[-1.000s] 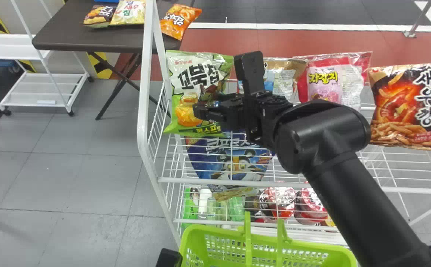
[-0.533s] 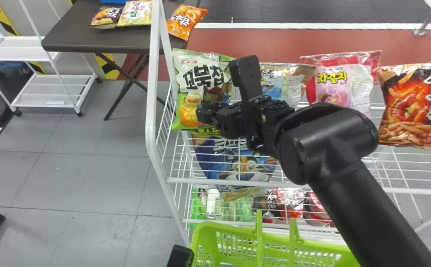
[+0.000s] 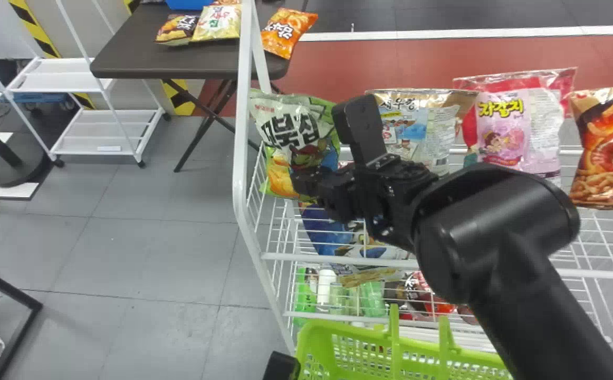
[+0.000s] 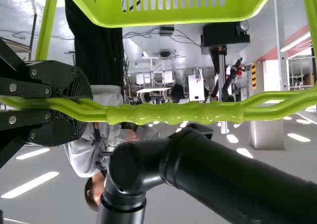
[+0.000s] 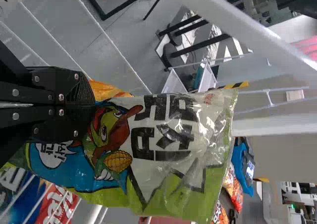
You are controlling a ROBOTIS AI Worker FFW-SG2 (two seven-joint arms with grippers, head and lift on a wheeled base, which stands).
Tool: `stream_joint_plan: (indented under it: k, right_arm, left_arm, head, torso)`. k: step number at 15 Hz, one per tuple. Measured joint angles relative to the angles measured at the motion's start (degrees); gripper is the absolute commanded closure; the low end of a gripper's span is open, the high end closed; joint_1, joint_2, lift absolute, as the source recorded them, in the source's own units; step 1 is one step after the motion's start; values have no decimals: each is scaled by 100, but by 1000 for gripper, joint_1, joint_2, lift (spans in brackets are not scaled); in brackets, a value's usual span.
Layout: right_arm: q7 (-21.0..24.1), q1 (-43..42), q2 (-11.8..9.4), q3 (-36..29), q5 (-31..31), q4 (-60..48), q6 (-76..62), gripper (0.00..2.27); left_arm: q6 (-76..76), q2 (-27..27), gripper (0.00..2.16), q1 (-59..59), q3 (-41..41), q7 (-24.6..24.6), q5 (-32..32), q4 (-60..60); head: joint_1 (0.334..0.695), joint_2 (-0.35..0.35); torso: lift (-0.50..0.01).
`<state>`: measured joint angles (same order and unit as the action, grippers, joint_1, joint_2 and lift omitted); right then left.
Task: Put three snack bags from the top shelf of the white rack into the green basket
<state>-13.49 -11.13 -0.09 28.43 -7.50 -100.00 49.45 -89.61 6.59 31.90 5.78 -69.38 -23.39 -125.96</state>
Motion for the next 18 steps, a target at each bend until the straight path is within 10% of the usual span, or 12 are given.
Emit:
stream_joint_plan:
  k: [5,11,13,18]
  right_arm:
    - [578,1104,-259,-112,140,-1865,648,2246]
    - [233,3345,-1113,-1847,-222,-4508,1038,2246]
    - [-117,4163,-1139,-2668,-597,-5115,873,2246]
    - [-1068,5293,-925,-4212,-1123,-5831,1084,2246]
  left_arm:
    - [0,8,2142,85,-71,-58,1,-46]
    - [0,-7,2142,60,-177,73,29,-73]
    - [0,-50,2142,1,-265,199,37,-45]
    - [0,-173,2142,-31,-506,410,18,-25]
  head:
    - [695,87]
    - [695,-227]
    - [695,-335]
    - [695,-350]
  torso:
    - [0]
    - [0]
    - [0]
    - [0]
